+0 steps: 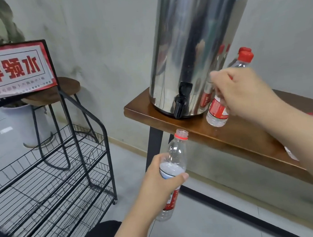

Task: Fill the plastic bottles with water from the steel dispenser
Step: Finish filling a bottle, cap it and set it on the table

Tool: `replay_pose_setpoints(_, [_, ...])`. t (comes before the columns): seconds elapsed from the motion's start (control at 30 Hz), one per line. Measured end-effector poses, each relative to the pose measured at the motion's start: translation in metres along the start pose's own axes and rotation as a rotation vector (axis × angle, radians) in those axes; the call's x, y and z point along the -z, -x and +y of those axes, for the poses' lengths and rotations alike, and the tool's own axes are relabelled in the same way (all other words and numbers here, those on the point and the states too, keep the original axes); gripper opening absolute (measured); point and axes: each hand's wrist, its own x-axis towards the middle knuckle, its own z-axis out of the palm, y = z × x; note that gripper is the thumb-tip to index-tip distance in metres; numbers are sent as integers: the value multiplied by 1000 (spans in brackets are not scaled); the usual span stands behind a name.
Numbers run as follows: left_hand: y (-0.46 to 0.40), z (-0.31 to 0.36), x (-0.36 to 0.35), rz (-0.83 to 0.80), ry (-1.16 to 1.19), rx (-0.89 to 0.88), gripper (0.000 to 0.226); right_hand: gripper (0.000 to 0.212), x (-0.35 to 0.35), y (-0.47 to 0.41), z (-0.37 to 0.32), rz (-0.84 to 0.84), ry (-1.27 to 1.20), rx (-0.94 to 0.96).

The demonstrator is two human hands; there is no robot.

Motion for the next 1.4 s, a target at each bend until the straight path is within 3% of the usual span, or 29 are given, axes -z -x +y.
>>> replay_pose_setpoints(0.07, [-15, -3, 1, 36, -9, 16, 56, 51, -5, -11, 1, 24, 31, -25])
replay_pose_setpoints(0.2, [-50, -11, 1, 45, -60, 34, 65, 21, -14, -33, -2, -54, 173, 36])
replay_pose_setpoints(0.33, [-76, -17, 0, 50, -72, 20, 64, 39, -19, -47, -10, -287, 425, 47])
replay_pose_setpoints(0.4, [-83, -18, -2, 49, -59, 8, 64, 35, -20, -52, -14, -346, 473, 55])
replay_pose_setpoints(0.5, [-92, -19, -5, 48, -46, -10, 63, 20, -25, -62, -12, -329, 477, 107])
replay_pose_setpoints(0.67, [-99, -20, -7, 54, 8, -44, 66, 16, -36, -63, -2, -279, 437, 136])
replay_pose_setpoints(0.83, [-98, -21, -9, 38, 52, -72, 65, 18, -42, -50, 9, -144, 413, 240])
replay_pose_setpoints(0.97, [-98, -20, -11, 27, 85, -85, 64, 22, -57, -29, 27, 43, 492, 467])
replay_pose_setpoints(1.13, [-97, -20, -11, 24, 100, -104, 63, 28, -75, -12, 45, 182, 450, 519])
replay_pose_setpoints(1.27, [-100, -23, -11, 31, 109, -114, 64, 49, -88, 0, 50, 112, 511, 542])
replay_pose_setpoints(1.33, [-100, -24, -12, 25, 120, -119, 63, 69, -87, 6, 55, 90, 362, 420])
replay_pose_setpoints(1.4, [-101, -26, -12, 15, 142, -117, 62, 68, -80, 11, 61, 138, 187, 344])
